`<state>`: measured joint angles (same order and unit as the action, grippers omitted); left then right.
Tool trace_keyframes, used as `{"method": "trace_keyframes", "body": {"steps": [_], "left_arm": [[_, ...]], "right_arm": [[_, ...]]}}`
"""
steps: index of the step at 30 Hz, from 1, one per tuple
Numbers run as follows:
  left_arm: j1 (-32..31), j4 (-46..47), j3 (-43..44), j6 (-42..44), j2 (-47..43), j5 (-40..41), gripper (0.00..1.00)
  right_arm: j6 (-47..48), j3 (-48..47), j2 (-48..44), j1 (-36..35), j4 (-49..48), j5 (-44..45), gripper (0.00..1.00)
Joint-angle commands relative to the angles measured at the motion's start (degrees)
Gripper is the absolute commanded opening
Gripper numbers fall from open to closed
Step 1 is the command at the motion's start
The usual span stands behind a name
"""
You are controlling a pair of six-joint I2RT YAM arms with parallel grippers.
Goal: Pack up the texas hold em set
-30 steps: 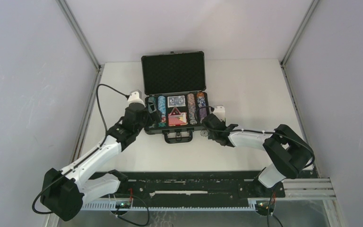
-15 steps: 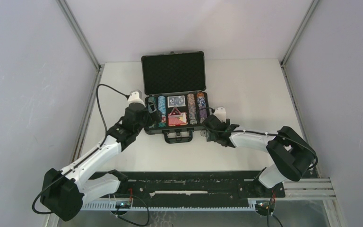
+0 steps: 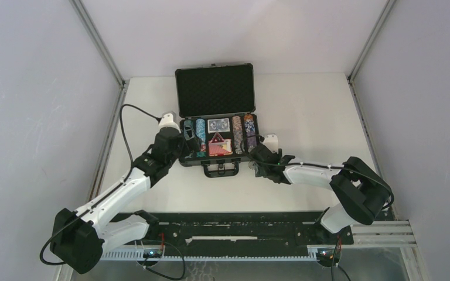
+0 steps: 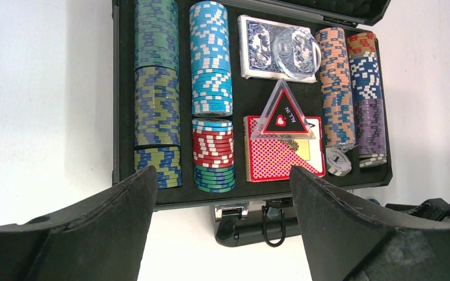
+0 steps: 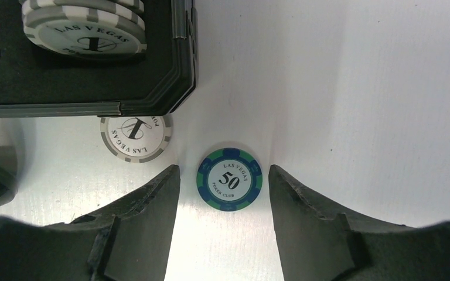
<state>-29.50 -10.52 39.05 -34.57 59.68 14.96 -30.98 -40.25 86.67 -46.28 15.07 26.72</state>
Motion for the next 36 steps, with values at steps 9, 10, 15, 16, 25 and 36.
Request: {"method": "trace_keyframes", "body": {"steps": [9,10,15,16,25,36], "left_arm": [[-0.2,1.8,0.3,-0.3,-1.2,-1.2,0.87],[-0.2,1.8,0.3,-0.3,-1.3,-1.1,0.87],[-0.2,1.9,0.3,-0.4,-1.1,-1.2,0.87],[-0.2,1.9,0.3,-0.4,-1.0,-1.2,0.87],[-0.1,2.1,0.3,-0.5,-0.7,-1.4,0.87],[-0.2,2.2,0.2,-0.4,-0.7,-1.5,0.87]], "right_arm": [[-2.3,2.3,-1.2,0.8,-0.9,-5.1,0.63],[-2.2,2.4,-1.3,0.8,-1.2,-5.4,0.63],[-1.8,2.5,-1.4,0.7,-1.4,-6.3,0.61],[-1.8,2.4,-1.1,0.6,-1.3,-6.1,0.6],[-3.1,2.5,-0.1,-0.7,-0.5,-5.1,0.39],[-2.0,1.0,-3.6,-0.2,0.2,-4.6,0.34]]}}
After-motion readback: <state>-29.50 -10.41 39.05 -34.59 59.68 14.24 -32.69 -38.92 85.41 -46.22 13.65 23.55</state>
